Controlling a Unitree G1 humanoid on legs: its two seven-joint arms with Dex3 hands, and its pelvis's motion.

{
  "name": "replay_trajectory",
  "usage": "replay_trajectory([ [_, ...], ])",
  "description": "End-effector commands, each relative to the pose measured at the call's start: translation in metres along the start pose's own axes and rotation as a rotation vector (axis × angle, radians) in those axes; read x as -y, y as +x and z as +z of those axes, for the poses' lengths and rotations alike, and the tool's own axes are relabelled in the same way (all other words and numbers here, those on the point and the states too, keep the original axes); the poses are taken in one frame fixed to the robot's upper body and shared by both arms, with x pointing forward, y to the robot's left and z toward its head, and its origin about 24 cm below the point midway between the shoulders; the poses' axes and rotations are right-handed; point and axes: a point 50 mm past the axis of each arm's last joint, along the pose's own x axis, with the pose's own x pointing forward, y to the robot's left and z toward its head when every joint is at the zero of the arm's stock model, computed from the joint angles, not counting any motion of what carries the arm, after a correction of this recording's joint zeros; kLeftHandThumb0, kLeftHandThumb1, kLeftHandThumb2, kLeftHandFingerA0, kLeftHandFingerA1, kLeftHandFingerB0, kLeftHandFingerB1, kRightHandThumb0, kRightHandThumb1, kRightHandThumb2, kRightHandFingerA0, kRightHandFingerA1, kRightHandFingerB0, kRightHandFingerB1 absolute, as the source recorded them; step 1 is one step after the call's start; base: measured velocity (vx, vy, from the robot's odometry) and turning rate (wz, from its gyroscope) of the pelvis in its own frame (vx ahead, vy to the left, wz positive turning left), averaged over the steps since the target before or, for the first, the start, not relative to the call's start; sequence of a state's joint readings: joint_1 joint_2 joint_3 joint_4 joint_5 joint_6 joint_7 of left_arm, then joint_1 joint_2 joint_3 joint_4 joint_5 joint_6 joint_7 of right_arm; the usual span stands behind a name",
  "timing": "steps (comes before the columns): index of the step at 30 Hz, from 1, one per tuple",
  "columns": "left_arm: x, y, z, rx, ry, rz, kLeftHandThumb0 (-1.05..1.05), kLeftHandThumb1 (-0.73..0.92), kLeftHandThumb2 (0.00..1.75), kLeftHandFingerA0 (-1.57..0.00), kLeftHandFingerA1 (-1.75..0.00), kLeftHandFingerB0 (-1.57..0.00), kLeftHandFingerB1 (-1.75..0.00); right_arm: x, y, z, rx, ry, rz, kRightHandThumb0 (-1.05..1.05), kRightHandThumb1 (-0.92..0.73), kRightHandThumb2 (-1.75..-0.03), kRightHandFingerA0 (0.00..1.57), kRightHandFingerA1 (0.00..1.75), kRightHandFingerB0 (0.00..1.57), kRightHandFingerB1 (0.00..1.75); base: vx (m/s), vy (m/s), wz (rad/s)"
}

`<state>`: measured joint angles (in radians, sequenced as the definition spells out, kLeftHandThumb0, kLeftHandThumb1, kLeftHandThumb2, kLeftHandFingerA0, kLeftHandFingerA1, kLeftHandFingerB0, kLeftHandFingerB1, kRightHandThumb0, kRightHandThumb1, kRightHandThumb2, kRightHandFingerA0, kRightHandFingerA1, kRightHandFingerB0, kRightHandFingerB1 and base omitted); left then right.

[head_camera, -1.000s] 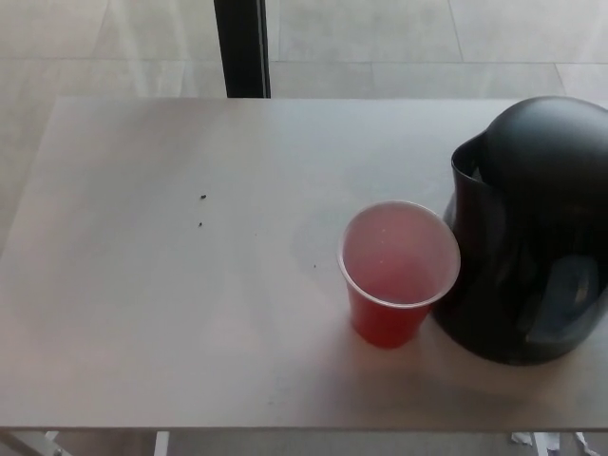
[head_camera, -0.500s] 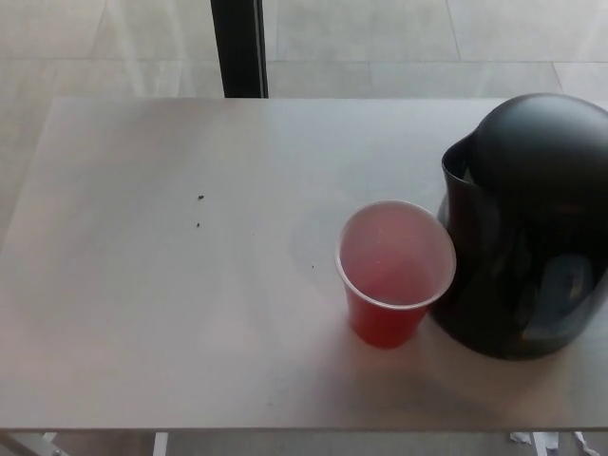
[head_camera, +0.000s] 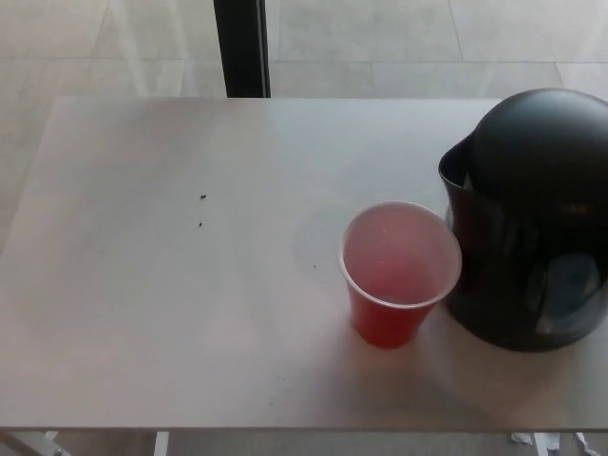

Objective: The robot uses its right hand to lift up a kettle kept on the middle of the desk by its handle and tilt it into a glass kept next to it to pour out water

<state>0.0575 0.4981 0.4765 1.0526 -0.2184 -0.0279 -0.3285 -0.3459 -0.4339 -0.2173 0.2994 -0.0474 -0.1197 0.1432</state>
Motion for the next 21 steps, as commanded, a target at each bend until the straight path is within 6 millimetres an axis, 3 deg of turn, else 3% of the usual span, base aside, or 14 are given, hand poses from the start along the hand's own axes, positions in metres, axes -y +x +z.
replay_trajectory([
  [1, -0.007, -0.001, 0.004, 0.018, 0.015, 0.031, -0.78, 0.60, 0.96, -0.48, -0.56, -0.31, -0.49, 0.014, 0.007, 0.047, 0.266, -0.082, -0.026, -0.07, -0.53, -1.19, 1.17, 1.46, 0.94, 1.28, 0.00, 0.000, 0.00],
  [2, -0.007, -0.001, 0.004, 0.021, 0.013, 0.032, -0.73, 0.73, 0.62, -0.56, -0.46, -0.38, -0.37, 0.014, 0.008, 0.051, 0.279, -0.094, -0.013, -0.06, -0.53, -1.21, 0.87, 1.70, 0.79, 1.50, 0.00, 0.000, 0.00],
  [4, -0.007, -0.001, 0.005, 0.026, 0.020, 0.035, -0.73, 0.73, 0.63, -0.56, -0.46, -0.39, -0.38, 0.013, 0.010, 0.059, 0.307, -0.118, 0.011, -0.06, -0.52, -1.23, 0.87, 1.70, 0.79, 1.50, 0.00, 0.000, 0.00],
  [5, -0.007, -0.001, 0.006, 0.026, 0.020, 0.036, -0.72, 0.73, 0.63, -0.56, -0.45, -0.39, -0.38, 0.013, 0.010, 0.060, 0.310, -0.116, 0.010, -0.12, -0.58, -1.09, 0.88, 1.69, 0.81, 1.50, 0.00, 0.000, 0.00],
  [7, -0.007, 0.000, 0.007, 0.028, 0.019, 0.036, -0.73, 0.73, 0.62, -0.55, -0.45, -0.37, -0.38, 0.012, 0.010, 0.065, 0.325, -0.127, 0.014, -0.11, -0.58, -1.11, 0.88, 1.71, 0.79, 1.52, 0.00, 0.000, 0.00],
  [8, -0.007, 0.000, 0.008, 0.031, 0.021, 0.033, -0.75, 0.59, 0.96, -0.49, -0.57, -0.32, -0.51, 0.010, 0.010, 0.071, 0.347, -0.161, 0.025, -0.10, -0.55, -1.16, 0.89, 1.72, 0.78, 1.53, 0.00, 0.000, 0.00],
  [9, -0.007, 0.000, 0.009, 0.032, 0.022, 0.032, -0.75, 0.59, 0.96, -0.49, -0.57, -0.32, -0.51, 0.009, 0.010, 0.073, 0.360, -0.184, 0.031, -0.10, -0.55, -1.16, 0.89, 1.72, 0.78, 1.53, 0.00, 0.000, 0.00],
  [10, -0.006, 0.000, 0.011, 0.044, 0.032, 0.026, -0.73, 0.73, 0.62, -0.56, -0.46, -0.37, -0.37, 0.007, 0.011, 0.076, 0.393, -0.221, 0.047, -0.12, -0.57, -1.15, 0.90, 1.75, 0.78, 1.55, 0.00, 0.000, 0.00],
  [15, -0.007, 0.001, 0.013, 0.045, 0.022, 0.024, -0.73, 0.73, 0.62, -0.55, -0.47, -0.36, -0.37, 0.002, 0.010, 0.079, 0.404, -0.256, 0.064, -0.13, -0.53, -1.20, 0.90, 1.75, 0.80, 1.54, 0.00, 0.000, 0.00],
  [16, -0.007, 0.001, 0.012, 0.045, 0.032, 0.021, -0.82, 0.62, 0.97, -0.48, -0.57, -0.30, -0.50, 0.000, 0.010, 0.081, 0.406, -0.284, 0.107, -0.11, -0.54, -1.17, 0.88, 1.74, 0.78, 1.55, 0.00, 0.000, 0.00],
  [21, -0.008, 0.001, 0.015, 0.047, 0.034, 0.024, -0.77, 0.61, 0.97, -0.47, -0.56, -0.28, -0.49, -0.003, 0.012, 0.088, 0.461, -0.361, 0.140, -0.12, -0.53, -1.20, 0.91, 1.72, 0.81, 1.52, 0.00, 0.000, 0.00],
])
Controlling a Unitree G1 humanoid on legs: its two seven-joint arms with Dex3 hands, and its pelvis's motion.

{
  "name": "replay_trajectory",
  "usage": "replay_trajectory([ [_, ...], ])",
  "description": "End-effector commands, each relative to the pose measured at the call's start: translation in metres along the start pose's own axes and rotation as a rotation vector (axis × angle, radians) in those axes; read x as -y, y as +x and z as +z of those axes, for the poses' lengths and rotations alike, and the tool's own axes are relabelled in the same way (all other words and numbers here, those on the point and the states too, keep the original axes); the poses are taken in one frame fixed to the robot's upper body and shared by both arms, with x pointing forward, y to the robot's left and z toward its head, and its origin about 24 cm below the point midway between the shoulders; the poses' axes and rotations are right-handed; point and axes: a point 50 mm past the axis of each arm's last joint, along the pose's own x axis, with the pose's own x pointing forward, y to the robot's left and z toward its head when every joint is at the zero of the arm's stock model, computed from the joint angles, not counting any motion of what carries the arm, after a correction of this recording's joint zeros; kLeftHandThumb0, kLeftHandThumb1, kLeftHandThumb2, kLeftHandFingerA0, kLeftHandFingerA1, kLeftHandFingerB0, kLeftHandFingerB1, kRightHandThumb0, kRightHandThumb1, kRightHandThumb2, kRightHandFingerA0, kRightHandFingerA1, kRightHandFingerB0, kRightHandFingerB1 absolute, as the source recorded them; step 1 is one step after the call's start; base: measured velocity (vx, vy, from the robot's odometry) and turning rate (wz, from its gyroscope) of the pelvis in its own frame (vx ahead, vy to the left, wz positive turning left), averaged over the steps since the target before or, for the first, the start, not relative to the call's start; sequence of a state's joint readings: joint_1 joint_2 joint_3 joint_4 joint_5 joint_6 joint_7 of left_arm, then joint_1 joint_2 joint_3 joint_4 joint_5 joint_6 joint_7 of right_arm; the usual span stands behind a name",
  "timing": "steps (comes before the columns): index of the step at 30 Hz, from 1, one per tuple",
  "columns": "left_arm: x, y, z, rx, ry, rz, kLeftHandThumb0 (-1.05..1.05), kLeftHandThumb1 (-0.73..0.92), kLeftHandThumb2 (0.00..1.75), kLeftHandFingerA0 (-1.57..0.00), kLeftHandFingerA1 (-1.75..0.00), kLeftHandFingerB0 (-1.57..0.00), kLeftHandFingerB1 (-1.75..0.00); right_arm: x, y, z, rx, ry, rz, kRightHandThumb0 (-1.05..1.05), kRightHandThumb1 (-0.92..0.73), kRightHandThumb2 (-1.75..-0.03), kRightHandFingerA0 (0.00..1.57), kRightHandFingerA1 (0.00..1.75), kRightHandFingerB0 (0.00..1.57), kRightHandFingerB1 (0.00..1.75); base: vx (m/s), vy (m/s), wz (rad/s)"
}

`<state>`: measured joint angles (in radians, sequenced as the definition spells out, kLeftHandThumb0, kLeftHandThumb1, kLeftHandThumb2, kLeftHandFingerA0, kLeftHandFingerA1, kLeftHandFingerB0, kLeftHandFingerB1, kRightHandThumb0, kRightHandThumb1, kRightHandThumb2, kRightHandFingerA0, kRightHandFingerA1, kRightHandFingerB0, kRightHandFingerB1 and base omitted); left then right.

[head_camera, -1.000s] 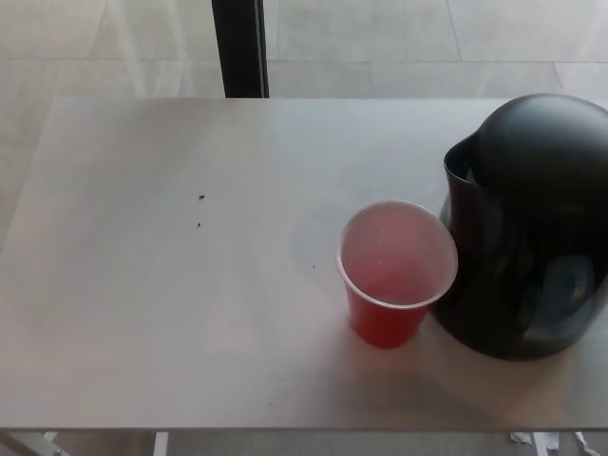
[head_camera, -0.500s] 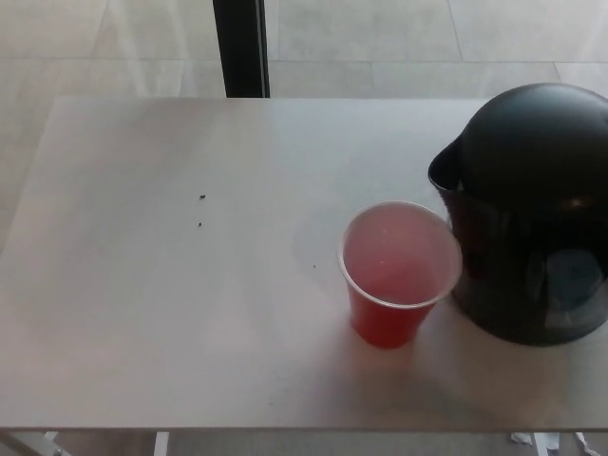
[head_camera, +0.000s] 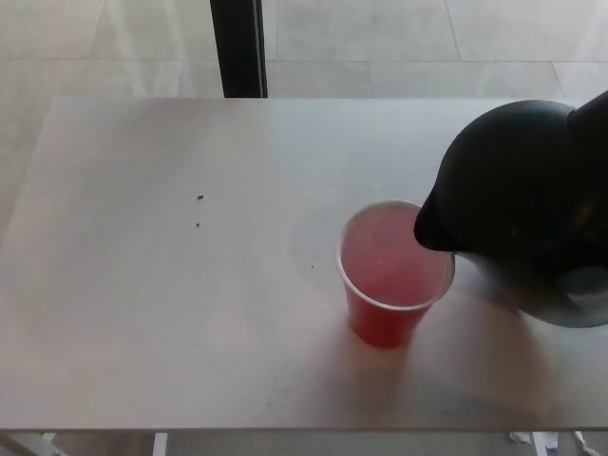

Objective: The robot uses its right hand to lift up a kettle kept on the middle of the desk by its handle and tilt it into a glass kept next to it to pour out water

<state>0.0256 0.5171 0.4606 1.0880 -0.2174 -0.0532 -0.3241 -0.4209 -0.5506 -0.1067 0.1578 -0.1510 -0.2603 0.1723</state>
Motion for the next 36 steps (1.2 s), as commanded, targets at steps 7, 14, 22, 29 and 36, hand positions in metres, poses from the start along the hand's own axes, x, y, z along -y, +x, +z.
replay_trajectory([
  [7, -0.009, 0.000, 0.011, 0.019, 0.036, 0.017, -0.73, 0.75, 0.63, -0.56, -0.47, -0.35, -0.37, 0.000, 0.010, 0.035, 0.078, -0.157, 0.093, -0.08, -0.49, -1.22, 0.92, 1.71, 0.80, 1.49, 0.00, 0.000, 0.00],
  [14, -0.007, 0.001, 0.013, 0.025, 0.037, 0.015, -0.73, 0.74, 0.62, -0.56, -0.45, -0.37, -0.37, -0.005, 0.011, 0.046, -0.001, -0.238, 0.095, -0.13, -0.47, -1.20, 0.92, 1.75, 0.86, 1.33, 0.00, 0.000, 0.00],
  [22, -0.005, 0.002, 0.019, 0.039, 0.069, 0.004, -0.73, 0.76, 0.63, -0.56, -0.46, -0.35, -0.37, -0.007, 0.016, 0.068, -0.033, -0.361, 0.135, -0.22, -0.49, -1.15, 0.95, 1.75, 0.85, 1.37, 0.00, 0.000, 0.00],
  [29, -0.002, 0.003, 0.023, 0.041, 0.077, -0.011, -0.71, 0.77, 0.63, -0.56, -0.47, -0.36, -0.37, -0.006, 0.017, 0.080, -0.053, -0.487, 0.121, -0.23, -0.46, -1.02, 0.94, 1.75, 0.85, 1.16, 0.00, 0.000, 0.00],
  [36, -0.002, 0.004, 0.027, 0.052, 0.060, -0.011, -0.71, 0.76, 0.63, -0.56, -0.47, -0.36, -0.38, -0.013, 0.020, 0.106, 0.051, -0.608, 0.138, -0.30, -0.47, -0.88, 0.93, 1.75, 0.79, 1.39, 0.00, 0.000, 0.00],
])
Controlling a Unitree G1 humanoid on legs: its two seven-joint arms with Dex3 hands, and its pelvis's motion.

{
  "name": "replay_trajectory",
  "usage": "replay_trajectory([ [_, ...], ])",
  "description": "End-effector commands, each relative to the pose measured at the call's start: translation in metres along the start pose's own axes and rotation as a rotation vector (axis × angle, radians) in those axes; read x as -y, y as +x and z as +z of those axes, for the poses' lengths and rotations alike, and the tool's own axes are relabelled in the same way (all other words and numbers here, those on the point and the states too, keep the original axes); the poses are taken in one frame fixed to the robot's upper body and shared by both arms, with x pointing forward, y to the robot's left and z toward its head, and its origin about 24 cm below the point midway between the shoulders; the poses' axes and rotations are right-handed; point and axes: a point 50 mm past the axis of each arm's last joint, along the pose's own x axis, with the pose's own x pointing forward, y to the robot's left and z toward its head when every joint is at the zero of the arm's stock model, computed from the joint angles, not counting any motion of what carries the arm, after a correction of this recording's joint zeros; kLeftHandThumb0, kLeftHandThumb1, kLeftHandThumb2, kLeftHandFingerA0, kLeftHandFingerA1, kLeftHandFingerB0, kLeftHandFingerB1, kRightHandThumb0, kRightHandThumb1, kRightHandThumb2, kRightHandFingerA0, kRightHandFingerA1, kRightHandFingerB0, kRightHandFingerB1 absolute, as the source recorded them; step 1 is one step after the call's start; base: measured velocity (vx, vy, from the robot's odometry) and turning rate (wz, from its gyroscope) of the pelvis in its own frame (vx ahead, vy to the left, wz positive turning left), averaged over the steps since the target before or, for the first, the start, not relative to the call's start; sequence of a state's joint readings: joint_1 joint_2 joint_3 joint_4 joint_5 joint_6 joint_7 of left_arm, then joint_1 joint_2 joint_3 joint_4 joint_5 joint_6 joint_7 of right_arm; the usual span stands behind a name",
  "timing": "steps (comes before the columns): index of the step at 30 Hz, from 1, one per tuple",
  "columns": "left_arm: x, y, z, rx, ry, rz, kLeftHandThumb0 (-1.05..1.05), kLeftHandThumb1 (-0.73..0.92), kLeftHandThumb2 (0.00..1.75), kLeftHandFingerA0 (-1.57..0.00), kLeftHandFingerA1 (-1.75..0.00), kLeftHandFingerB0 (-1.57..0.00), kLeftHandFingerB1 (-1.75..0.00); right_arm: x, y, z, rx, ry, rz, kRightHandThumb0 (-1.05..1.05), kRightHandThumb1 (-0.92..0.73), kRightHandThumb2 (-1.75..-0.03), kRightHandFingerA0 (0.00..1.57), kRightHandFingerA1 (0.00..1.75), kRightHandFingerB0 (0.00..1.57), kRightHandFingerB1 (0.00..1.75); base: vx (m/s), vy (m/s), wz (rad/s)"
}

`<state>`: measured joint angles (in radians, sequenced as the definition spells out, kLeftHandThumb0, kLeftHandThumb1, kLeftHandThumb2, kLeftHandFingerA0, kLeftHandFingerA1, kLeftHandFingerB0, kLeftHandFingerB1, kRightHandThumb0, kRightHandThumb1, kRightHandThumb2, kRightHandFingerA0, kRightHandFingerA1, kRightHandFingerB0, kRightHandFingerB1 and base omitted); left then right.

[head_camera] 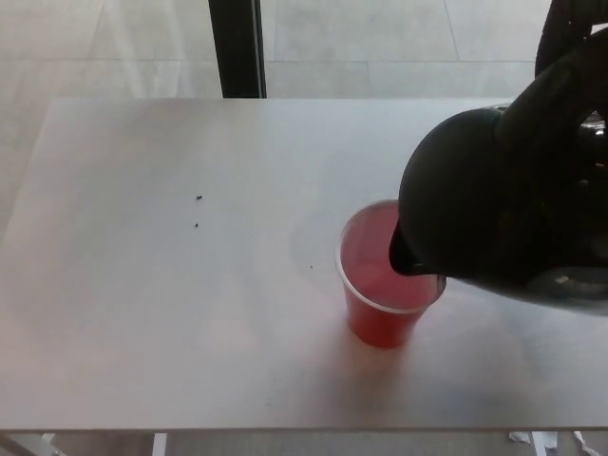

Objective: The robot uses its right hand to lift up a kettle kept on the middle of the desk by its handle and tilt it into a glass kept next to it to pour out water

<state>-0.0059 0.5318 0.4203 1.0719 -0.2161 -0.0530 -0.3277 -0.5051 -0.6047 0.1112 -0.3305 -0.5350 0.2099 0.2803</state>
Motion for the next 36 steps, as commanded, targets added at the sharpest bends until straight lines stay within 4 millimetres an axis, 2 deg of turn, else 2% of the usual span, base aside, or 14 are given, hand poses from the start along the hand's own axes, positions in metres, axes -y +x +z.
replay_trajectory([
  [1, -0.009, 0.000, 0.012, 0.017, 0.022, 0.022, -0.71, 0.75, 0.63, -0.57, -0.47, -0.37, -0.38, 0.007, 0.001, 0.024, 0.047, -0.199, 0.027, -0.29, -0.41, -0.94, 0.94, 1.75, 0.76, 1.50, 0.00, 0.000, 0.00],
  [5, -0.008, 0.001, 0.013, 0.011, 0.027, 0.021, -0.73, 0.62, 0.98, -0.49, -0.58, -0.30, -0.51, 0.002, -0.001, 0.044, 0.119, -0.265, 0.044, -0.29, -0.41, -0.92, 0.97, 1.75, 0.81, 1.41, 0.00, 0.000, 0.00],
  [14, -0.008, 0.002, 0.016, 0.014, 0.032, 0.020, -0.74, 0.62, 0.98, -0.51, -0.59, -0.31, -0.51, -0.014, -0.004, 0.069, 0.203, -0.374, 0.059, -0.29, -0.48, -0.87, 1.02, 1.75, 0.84, 1.51, 0.00, 0.000, 0.00],
  [15, -0.008, 0.002, 0.017, 0.015, 0.030, 0.017, -0.71, 0.76, 0.63, -0.57, -0.48, -0.37, -0.38, -0.018, -0.004, 0.073, 0.220, -0.372, 0.044, -0.28, -0.46, -0.97, 1.04, 1.75, 0.86, 1.51, 0.00, 0.000, 0.00],
  [17, -0.007, 0.002, 0.016, 0.013, 0.024, 0.026, -0.69, 0.59, 0.98, -0.52, -0.60, -0.32, -0.51, -0.019, -0.005, 0.076, 0.234, -0.389, 0.042, -0.32, -0.50, -0.90, 1.04, 1.75, 0.89, 1.40, 0.00, 0.000, 0.00],
  [19, -0.007, 0.002, 0.016, 0.011, 0.021, 0.024, -0.70, 0.76, 0.63, -0.57, -0.47, -0.38, -0.38, -0.022, -0.006, 0.081, 0.243, -0.461, 0.060, -0.34, -0.50, -0.78, 1.03, 1.75, 0.82, 1.50, 0.00, 0.000, 0.00],
  [20, -0.007, 0.002, 0.016, 0.009, 0.020, 0.025, -0.72, 0.61, 0.98, -0.51, -0.59, -0.32, -0.51, -0.023, -0.006, 0.083, 0.234, -0.453, 0.084, -0.31, -0.46, -0.83, 1.03, 1.75, 0.81, 1.49, 0.00, 0.000, 0.00],
  [21, -0.007, 0.002, 0.016, 0.013, 0.019, 0.024, -0.71, 0.75, 0.63, -0.57, -0.47, -0.37, -0.38, -0.023, -0.006, 0.082, 0.227, -0.443, 0.086, -0.31, -0.45, -0.83, 1.02, 1.75, 0.79, 1.52, 0.00, 0.000, 0.00],
  [22, -0.007, 0.002, 0.015, 0.014, 0.023, 0.018, -0.73, 0.61, 0.98, -0.49, -0.59, -0.30, -0.50, -0.023, -0.006, 0.080, 0.223, -0.436, 0.085, -0.33, -0.43, -0.83, 1.21, 1.75, 0.79, 1.39, 0.00, 0.000, 0.00],
  [24, -0.007, 0.002, 0.014, 0.015, 0.026, 0.015, -0.72, 0.75, 0.63, -0.57, -0.47, -0.37, -0.38, -0.022, -0.004, 0.077, 0.206, -0.394, 0.069, -0.27, -0.45, -0.93, 1.01, 1.75, 0.81, 1.48, 0.00, 0.000, 0.00],
  [27, -0.008, 0.001, 0.012, 0.007, 0.015, 0.017, -0.70, 0.61, 0.99, -0.51, -0.60, -0.31, -0.51, -0.020, 0.000, 0.062, 0.159, -0.378, 0.046, -0.26, -0.47, -0.87, 0.97, 1.75, 0.77, 1.45, 0.00, 0.000, 0.00],
  [29, -0.008, 0.001, 0.010, 0.009, 0.016, 0.014, -0.73, 0.75, 0.62, -0.56, -0.48, -0.37, -0.38, -0.017, 0.003, 0.056, 0.126, -0.400, 0.044, -0.27, -0.43, -0.83, 0.96, 1.75, 0.75, 1.50, 0.00, 0.000, 0.00],
  [35, -0.009, 0.000, 0.007, 0.000, 0.007, 0.022, -0.77, 0.61, 0.97, -0.51, -0.58, -0.31, -0.50, -0.004, 0.011, 0.038, -0.026, -0.288, 0.049, -0.30, -0.52, -0.75, 0.94, 1.75, 0.75, 1.48, 0.00, 0.000, 0.00],
  [36, -0.008, 0.000, 0.007, -0.001, 0.020, 0.018, -0.73, 0.75, 0.63, -0.57, -0.47, -0.35, -0.38, 0.002, 0.012, 0.027, -0.079, -0.179, 0.037, -0.25, -0.43, -0.95, 0.94, 1.75, 0.71, 1.58, 0.00, 0.000, 0.00],
])
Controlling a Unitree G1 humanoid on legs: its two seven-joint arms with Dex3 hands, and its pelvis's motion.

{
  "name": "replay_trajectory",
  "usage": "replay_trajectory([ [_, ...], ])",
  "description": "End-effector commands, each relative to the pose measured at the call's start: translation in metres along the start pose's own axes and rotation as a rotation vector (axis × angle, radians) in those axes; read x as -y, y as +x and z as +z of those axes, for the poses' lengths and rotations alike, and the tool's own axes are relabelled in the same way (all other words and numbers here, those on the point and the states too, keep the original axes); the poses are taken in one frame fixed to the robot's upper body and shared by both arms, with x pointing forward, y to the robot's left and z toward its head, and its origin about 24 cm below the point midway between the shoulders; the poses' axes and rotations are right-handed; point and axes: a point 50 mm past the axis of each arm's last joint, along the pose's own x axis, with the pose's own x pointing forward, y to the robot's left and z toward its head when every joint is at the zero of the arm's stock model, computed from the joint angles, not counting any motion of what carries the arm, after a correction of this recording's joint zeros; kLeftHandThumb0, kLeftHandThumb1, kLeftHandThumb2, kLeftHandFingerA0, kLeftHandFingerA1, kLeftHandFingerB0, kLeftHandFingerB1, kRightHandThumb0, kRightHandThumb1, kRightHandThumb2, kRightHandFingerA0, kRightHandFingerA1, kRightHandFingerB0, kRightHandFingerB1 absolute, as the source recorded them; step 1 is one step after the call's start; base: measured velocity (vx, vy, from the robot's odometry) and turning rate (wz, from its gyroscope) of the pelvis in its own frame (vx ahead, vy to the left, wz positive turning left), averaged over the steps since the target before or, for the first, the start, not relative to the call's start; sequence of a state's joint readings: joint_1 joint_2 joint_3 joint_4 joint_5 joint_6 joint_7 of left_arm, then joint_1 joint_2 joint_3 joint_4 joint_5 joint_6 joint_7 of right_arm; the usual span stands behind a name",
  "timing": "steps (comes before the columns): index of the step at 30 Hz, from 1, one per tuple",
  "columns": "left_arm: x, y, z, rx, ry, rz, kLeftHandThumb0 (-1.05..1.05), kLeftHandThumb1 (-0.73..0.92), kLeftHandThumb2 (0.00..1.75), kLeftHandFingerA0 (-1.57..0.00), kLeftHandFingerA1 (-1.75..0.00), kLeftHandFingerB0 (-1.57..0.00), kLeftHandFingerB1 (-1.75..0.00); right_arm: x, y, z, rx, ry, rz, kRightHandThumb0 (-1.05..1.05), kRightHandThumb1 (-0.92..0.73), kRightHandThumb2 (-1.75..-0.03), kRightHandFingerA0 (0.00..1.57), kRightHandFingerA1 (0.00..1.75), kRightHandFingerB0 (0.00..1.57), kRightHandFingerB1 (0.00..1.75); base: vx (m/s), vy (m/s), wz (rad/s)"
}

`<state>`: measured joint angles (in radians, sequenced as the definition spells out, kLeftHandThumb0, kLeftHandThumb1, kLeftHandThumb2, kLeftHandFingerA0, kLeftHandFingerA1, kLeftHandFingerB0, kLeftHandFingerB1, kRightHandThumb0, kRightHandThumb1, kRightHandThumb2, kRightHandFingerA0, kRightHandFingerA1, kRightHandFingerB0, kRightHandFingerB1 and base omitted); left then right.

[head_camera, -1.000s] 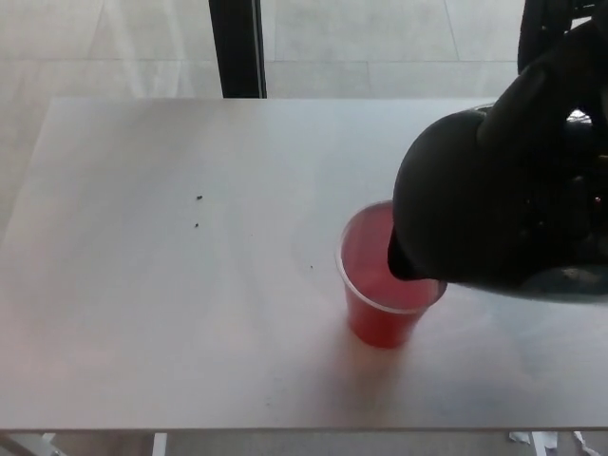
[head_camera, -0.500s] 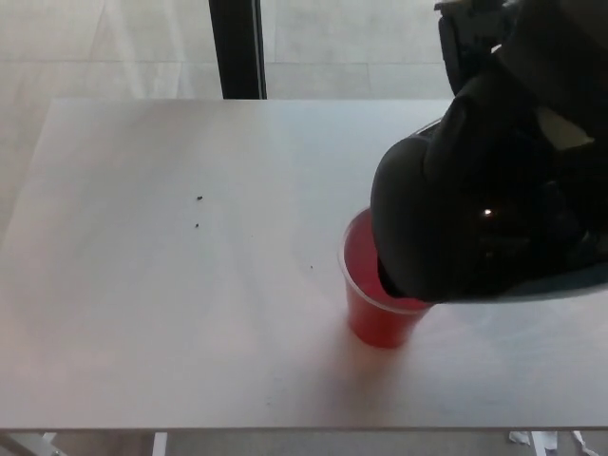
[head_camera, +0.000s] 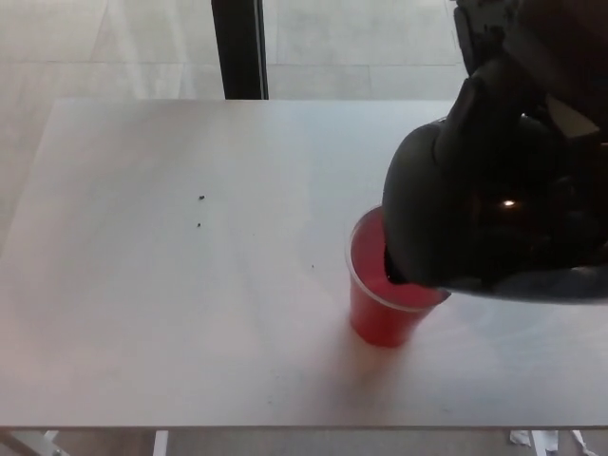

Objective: The robot uses its right hand to lift up a kettle kept on the middle of the desk by its handle and tilt it into a glass kept next to it to pour out water

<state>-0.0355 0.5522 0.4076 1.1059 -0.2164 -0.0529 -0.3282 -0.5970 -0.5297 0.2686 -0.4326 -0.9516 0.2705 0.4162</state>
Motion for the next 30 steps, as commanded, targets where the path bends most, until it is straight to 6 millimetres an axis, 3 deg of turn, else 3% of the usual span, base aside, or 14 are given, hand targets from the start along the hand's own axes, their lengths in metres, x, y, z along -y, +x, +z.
replay_trajectory([
  [1, -0.007, -0.003, -0.001, -0.007, -0.002, 0.012, -0.76, 0.60, 0.98, -0.50, -0.59, -0.30, -0.50, -0.001, 0.003, -0.031, -0.185, 0.242, 0.077, -0.23, -0.44, -0.97, 0.91, 1.75, 0.72, 1.42, 0.00, 0.000, 0.00],
  [3, -0.007, -0.003, -0.001, -0.003, 0.026, 0.004, -0.77, 0.63, 0.99, -0.48, -0.57, -0.29, -0.50, -0.004, 0.002, -0.044, -0.247, 0.375, 0.056, -0.21, -0.46, -1.04, 0.91, 1.75, 0.86, 1.03, 0.00, 0.000, 0.00],
  [4, -0.006, -0.003, -0.001, -0.005, 0.021, 0.004, -0.74, 0.76, 0.63, -0.56, -0.47, -0.36, -0.38, -0.004, 0.002, -0.046, -0.247, 0.404, 0.048, -0.20, -0.43, -1.14, 0.94, 1.75, 0.84, 1.27, 0.00, 0.000, 0.00],
  [6, -0.005, -0.003, -0.002, -0.002, 0.032, 0.002, -0.73, 0.77, 0.63, -0.55, -0.46, -0.35, -0.38, -0.007, -0.004, -0.057, -0.280, 0.531, 0.042, -0.29, -0.45, -1.16, 1.23, 1.39, 0.93, 1.14, 0.00, 0.000, 0.00],
  [7, -0.005, -0.003, -0.002, -0.001, 0.030, -0.001, -0.78, 0.64, 0.99, -0.47, -0.57, -0.29, -0.50, -0.008, -0.005, -0.059, -0.293, 0.560, 0.042, -0.25, -0.36, -1.31, 0.96, 1.75, 0.83, 1.45, 0.00, 0.000, 0.00],
  [8, -0.005, -0.003, -0.002, 0.002, 0.026, -0.003, -0.74, 0.77, 0.63, -0.55, -0.47, -0.35, -0.38, -0.011, -0.008, -0.063, -0.333, 0.638, 0.039, -0.27, -0.35, -1.34, 0.97, 1.70, 0.88, 1.36, 0.00, 0.000, 0.00],
  [12, -0.004, -0.003, -0.005, -0.005, 0.007, 0.004, -0.77, 0.62, 0.98, -0.47, -0.57, -0.29, -0.50, -0.022, -0.016, -0.068, -0.372, 0.793, -0.005, -0.32, -0.43, -1.22, 1.24, 1.38, 0.99, 1.16, 0.00, 0.000, 0.00],
  [14, -0.004, -0.003, -0.006, -0.007, 0.016, 0.005, -0.74, 0.76, 0.63, -0.55, -0.47, -0.35, -0.38, -0.028, -0.020, -0.069, -0.400, 0.859, -0.023, -0.26, -0.42, -1.16, 1.21, 1.35, 0.98, 1.15, 0.00, 0.000, 0.00],
  [17, -0.003, -0.003, -0.007, -0.007, 0.018, 0.002, -0.79, 0.63, 0.99, -0.48, -0.57, -0.30, -0.50, -0.039, -0.024, -0.071, -0.435, 0.966, -0.056, -0.23, -0.40, -1.18, 0.97, 1.75, 0.88, 1.45, 0.00, 0.000, 0.00],
  [19, -0.003, -0.003, -0.007, -0.013, 0.007, 0.007, -0.78, 0.63, 0.98, -0.48, -0.57, -0.30, -0.50, -0.042, -0.025, -0.071, -0.474, 0.985, -0.060, -0.25, -0.42, -1.13, 0.97, 1.75, 0.87, 1.45, 0.00, 0.000, 0.00],
  [20, -0.003, -0.003, -0.006, -0.010, 0.013, 0.005, -0.73, 0.77, 0.63, -0.55, -0.47, -0.36, -0.39, -0.045, -0.026, -0.071, -0.497, 1.012, -0.066, -0.26, -0.44, -1.03, 0.98, 1.75, 0.88, 1.42, 0.00, 0.000, 0.00],
  [26, -0.003, -0.002, -0.006, -0.011, 0.000, 0.002, -0.74, 0.76, 0.63, -0.55, -0.47, -0.35, -0.38, -0.067, -0.037, -0.070, -0.613, 1.161, -0.023, -0.21, -0.37, -1.21, 0.96, 1.75, 0.80, 1.49, 0.00, 0.000, 0.00],
  [27, -0.003, -0.002, -0.007, -0.010, 0.001, 0.004, -0.79, 0.64, 0.99, -0.48, -0.57, -0.29, -0.50, -0.073, -0.041, -0.070, -0.612, 1.161, -0.022, -0.22, -0.37, -1.23, 0.96, 1.75, 0.80, 1.53, 0.00, 0.000, 0.00],
  [30, -0.003, -0.003, -0.007, -0.001, 0.016, 0.001, -0.74, 0.62, 0.99, -0.48, -0.58, -0.32, -0.52, -0.089, -0.050, -0.071, -0.660, 1.236, -0.062, -0.28, -0.41, -1.20, 1.26, 1.46, 1.00, 1.28, 0.00, 0.000, 0.00],
])
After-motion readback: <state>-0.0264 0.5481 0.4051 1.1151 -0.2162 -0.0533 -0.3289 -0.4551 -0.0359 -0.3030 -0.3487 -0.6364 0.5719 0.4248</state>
